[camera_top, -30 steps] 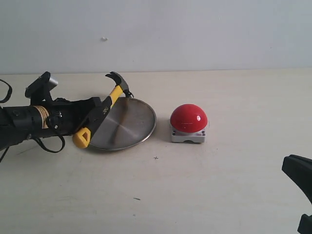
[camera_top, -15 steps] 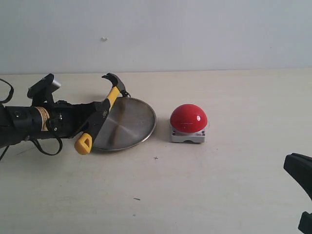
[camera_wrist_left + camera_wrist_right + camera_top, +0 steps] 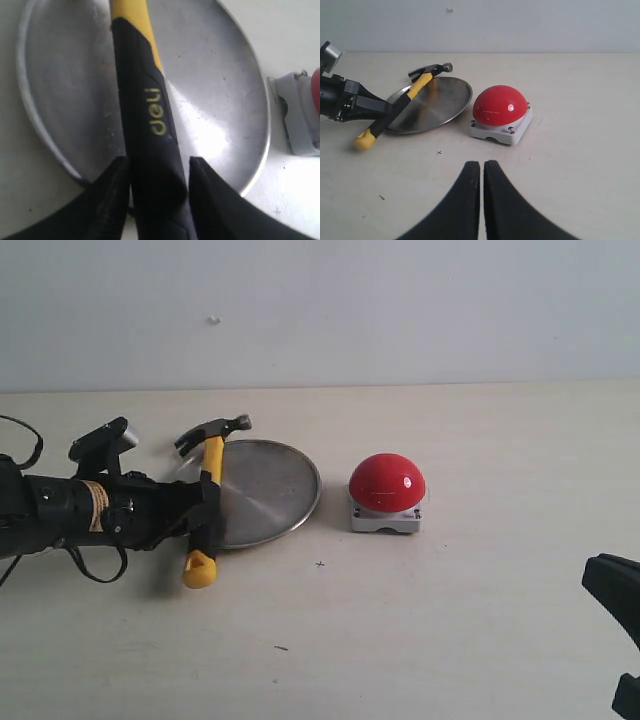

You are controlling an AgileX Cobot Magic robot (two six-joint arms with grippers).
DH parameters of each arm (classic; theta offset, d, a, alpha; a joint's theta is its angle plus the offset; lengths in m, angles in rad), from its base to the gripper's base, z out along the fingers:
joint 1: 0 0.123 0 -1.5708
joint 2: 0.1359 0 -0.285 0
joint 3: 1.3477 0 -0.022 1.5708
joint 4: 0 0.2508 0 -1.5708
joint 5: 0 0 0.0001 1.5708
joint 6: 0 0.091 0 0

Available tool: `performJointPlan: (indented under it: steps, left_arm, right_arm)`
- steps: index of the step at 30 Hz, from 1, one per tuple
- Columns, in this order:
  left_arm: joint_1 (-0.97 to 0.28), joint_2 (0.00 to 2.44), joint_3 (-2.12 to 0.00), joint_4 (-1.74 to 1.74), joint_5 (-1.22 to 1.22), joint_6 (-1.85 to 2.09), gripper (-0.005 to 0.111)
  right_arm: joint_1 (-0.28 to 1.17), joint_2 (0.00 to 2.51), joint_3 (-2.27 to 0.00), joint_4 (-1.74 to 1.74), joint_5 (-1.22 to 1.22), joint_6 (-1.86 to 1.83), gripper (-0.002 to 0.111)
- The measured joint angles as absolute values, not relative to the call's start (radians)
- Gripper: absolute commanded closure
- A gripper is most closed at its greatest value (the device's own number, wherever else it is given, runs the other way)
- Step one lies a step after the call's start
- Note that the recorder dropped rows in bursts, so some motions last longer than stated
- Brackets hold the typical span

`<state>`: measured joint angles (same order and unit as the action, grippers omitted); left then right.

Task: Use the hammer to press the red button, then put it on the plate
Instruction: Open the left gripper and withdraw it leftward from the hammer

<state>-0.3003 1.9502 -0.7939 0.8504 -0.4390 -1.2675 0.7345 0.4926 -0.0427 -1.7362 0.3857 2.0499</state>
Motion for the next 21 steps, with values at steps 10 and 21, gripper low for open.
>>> performJointPlan:
  steps: [10,21]
  left_arm:
    - [-0.279,1.890,-0.792,0.868,-0.438,-1.273,0.054]
    - [-0.260,1.564,-0.683,0.874,-0.438,-1.204,0.107]
  right_arm:
    - [0.735,0.493,-0.043,-1.736,0.419,2.050,0.101]
    - [0.735,0.468,-0.043,-1.736,0.483,2.052,0.106]
